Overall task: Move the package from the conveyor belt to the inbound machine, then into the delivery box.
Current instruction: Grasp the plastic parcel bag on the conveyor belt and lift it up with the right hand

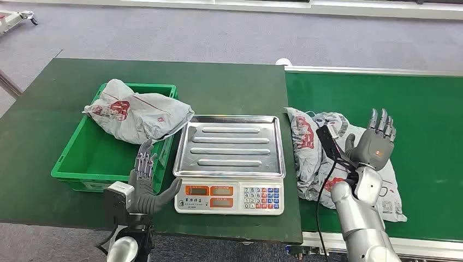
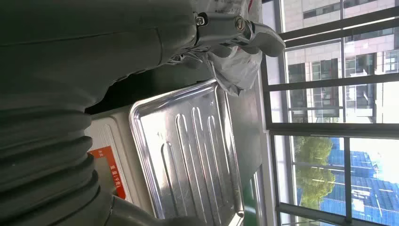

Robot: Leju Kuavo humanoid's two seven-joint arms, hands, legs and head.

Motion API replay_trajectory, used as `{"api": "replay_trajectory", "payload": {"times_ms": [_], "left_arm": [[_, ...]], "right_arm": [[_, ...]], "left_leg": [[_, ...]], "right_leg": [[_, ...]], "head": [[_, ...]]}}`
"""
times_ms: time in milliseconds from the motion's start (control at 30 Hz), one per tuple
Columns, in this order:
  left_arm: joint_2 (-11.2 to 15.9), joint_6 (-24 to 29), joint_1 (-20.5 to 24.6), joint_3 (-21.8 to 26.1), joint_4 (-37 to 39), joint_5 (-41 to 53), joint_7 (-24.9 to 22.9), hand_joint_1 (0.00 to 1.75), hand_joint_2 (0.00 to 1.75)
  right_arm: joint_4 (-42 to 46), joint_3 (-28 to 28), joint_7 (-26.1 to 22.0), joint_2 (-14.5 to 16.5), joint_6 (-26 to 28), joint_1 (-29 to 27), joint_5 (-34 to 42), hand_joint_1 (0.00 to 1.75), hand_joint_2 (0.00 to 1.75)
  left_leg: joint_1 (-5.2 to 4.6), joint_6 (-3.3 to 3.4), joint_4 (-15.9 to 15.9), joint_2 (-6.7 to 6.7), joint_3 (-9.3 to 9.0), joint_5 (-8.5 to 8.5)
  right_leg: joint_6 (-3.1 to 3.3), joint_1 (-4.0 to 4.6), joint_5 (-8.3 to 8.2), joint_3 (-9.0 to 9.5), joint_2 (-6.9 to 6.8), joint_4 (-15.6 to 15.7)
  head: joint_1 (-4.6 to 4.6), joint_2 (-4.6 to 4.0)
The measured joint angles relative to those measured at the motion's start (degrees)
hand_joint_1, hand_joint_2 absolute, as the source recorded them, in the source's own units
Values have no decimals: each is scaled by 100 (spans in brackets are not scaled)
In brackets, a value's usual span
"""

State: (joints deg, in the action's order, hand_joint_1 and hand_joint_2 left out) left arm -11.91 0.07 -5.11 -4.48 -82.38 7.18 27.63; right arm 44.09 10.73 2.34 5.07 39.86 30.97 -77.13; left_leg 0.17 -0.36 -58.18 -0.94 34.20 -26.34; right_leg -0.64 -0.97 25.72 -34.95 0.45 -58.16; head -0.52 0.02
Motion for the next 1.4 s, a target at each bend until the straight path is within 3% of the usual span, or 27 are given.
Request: {"api": "replay_trajectory", "payload": {"times_ms": [167,900,1200,1400], "left_arm": [[0,0,-7,0,-23,-10,2,0,175],[0,0,-28,0,-67,-14,0,0,175],[0,56,-118,0,-234,3,-87,0,175],[0,46,-170,0,-425,121,-219,0,175]], "right_arm": [[-497,77,338,-14,3,37,87,0,175],[-1222,250,469,-44,12,55,159,0,175],[-1910,501,1018,-138,-25,29,242,0,175],[-2329,772,1291,-159,-433,-48,448,0,175]], "left_leg": [[0,0,0,0,1,0],[0,0,0,1,1,0],[0,0,0,1,2,-2],[0,1,0,1,0,-3]], "right_leg": [[0,0,0,0,-1,0],[1,0,0,-2,0,0],[1,0,2,-4,0,0],[0,1,5,-4,-1,0]], "head": [[0,0],[0,0],[0,0],[-1,0]]}}
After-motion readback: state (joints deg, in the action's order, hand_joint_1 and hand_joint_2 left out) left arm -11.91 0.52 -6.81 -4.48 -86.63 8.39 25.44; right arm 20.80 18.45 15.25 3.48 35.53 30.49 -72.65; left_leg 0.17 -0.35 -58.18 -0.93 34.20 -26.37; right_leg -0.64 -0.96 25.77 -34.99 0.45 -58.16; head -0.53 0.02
